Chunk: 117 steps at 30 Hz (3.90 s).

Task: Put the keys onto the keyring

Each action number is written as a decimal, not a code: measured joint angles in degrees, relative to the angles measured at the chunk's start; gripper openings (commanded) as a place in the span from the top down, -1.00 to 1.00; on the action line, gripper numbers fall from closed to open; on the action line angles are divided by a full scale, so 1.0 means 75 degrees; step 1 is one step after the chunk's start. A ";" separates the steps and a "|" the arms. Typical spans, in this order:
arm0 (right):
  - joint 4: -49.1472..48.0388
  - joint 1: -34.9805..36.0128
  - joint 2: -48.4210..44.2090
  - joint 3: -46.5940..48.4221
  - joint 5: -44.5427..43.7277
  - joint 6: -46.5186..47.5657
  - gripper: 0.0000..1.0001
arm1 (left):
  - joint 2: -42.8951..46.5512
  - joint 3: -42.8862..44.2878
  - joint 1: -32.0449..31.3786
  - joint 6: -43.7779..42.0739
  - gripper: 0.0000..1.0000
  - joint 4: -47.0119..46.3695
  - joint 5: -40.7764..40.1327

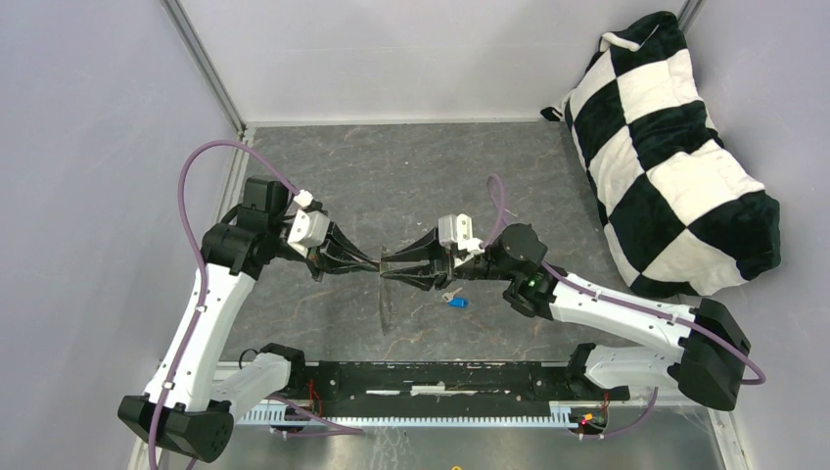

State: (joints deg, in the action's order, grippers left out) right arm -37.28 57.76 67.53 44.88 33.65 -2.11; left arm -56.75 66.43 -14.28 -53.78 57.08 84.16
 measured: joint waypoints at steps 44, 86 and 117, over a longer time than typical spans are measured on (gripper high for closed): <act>0.1023 0.0000 0.0498 0.1142 -0.0356 -0.0204 0.22 | -0.0035 -0.0096 0.0000 -0.0160 0.96 -0.0006 -0.0810; 0.7166 0.0058 0.1335 0.4001 -0.1719 0.1641 0.99 | -0.0041 -0.0035 -0.0003 -0.0300 0.22 -0.0087 -0.1958; 1.0480 0.0723 0.2798 0.6901 -0.2346 0.2256 0.59 | -0.0122 -0.0125 -0.0440 -0.0740 0.96 -0.0111 -0.2448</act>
State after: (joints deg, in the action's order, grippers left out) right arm 41.32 63.18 88.51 96.64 16.05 14.81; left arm -57.67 65.49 -17.58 -59.33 56.25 65.80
